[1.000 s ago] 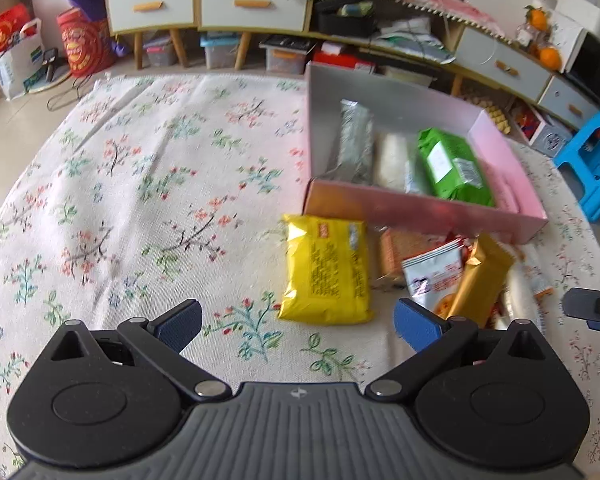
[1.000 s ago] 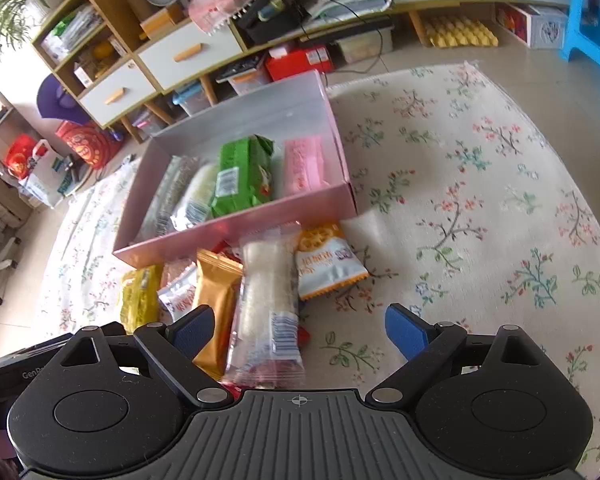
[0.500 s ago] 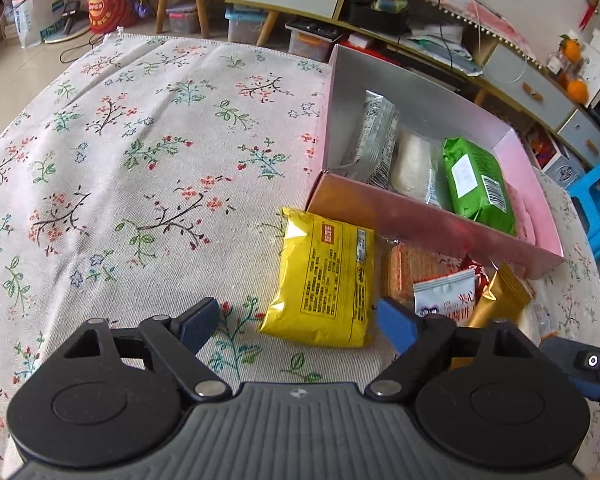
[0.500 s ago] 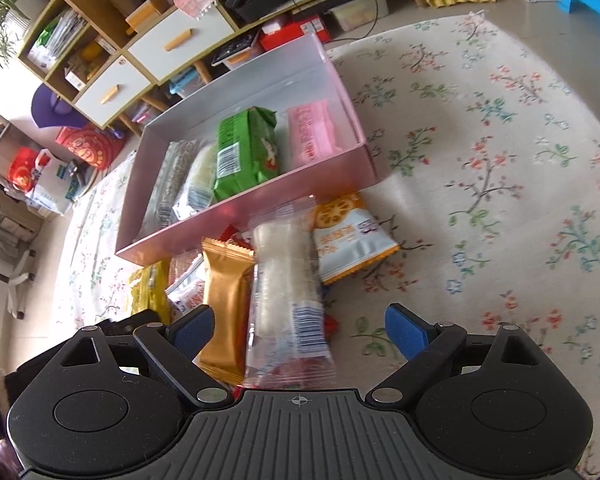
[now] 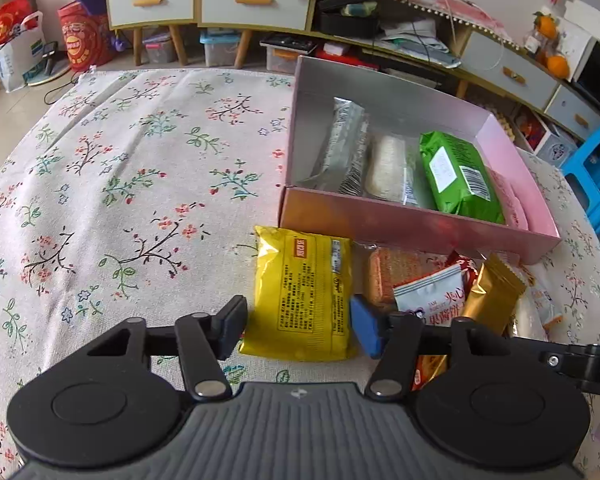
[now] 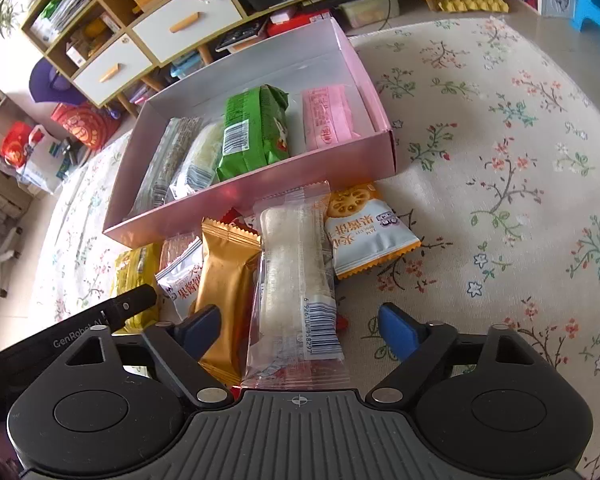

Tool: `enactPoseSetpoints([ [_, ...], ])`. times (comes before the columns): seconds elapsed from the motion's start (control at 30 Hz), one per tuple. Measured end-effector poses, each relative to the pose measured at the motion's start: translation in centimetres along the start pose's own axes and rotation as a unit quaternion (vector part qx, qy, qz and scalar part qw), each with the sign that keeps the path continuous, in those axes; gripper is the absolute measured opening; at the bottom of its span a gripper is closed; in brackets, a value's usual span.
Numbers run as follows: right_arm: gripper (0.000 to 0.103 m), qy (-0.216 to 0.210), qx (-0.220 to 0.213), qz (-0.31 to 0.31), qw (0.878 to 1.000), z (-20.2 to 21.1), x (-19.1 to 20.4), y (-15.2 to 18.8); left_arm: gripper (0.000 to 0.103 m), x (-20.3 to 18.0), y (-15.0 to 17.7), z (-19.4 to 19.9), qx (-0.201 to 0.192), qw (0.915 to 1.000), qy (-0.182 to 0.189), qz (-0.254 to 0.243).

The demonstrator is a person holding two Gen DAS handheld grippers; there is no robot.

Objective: Organize snacks
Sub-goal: 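Grasp the yellow packet with the left tool while the right tool grasps another white translucent bar, then lift the yellow packet and white bar toward the pink box with both tools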

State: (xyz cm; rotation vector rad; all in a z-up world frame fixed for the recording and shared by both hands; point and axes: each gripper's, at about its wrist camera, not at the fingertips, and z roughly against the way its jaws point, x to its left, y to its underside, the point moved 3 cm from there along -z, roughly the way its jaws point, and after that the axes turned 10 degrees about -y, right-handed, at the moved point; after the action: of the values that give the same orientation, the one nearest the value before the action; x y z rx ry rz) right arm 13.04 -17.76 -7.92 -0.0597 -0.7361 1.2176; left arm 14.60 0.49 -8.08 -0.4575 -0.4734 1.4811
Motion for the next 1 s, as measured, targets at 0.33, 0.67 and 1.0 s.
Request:
enactPoseSetpoints([
  [0.33, 0.043, 0.002, 0.003, 0.007, 1.000, -0.1, -0.3, 0.0, 0.048, 0.0, -0.2, 0.0, 0.002, 1.0000, -0.003, -0.009],
  [0.67, 0.038, -0.020, -0.001, -0.004, 1.000, 1.3, -0.7, -0.2, 0.047, 0.7, -0.5, 0.5, 0.021, 0.9995, 0.018, 0.014],
  [1.0, 0.038, -0.047, -0.006, -0.038, 0.998, 3.0, -1.8, -0.4, 0.046, 1.0, -0.4, 1.4, 0.036, 0.9973, 0.053, 0.036],
])
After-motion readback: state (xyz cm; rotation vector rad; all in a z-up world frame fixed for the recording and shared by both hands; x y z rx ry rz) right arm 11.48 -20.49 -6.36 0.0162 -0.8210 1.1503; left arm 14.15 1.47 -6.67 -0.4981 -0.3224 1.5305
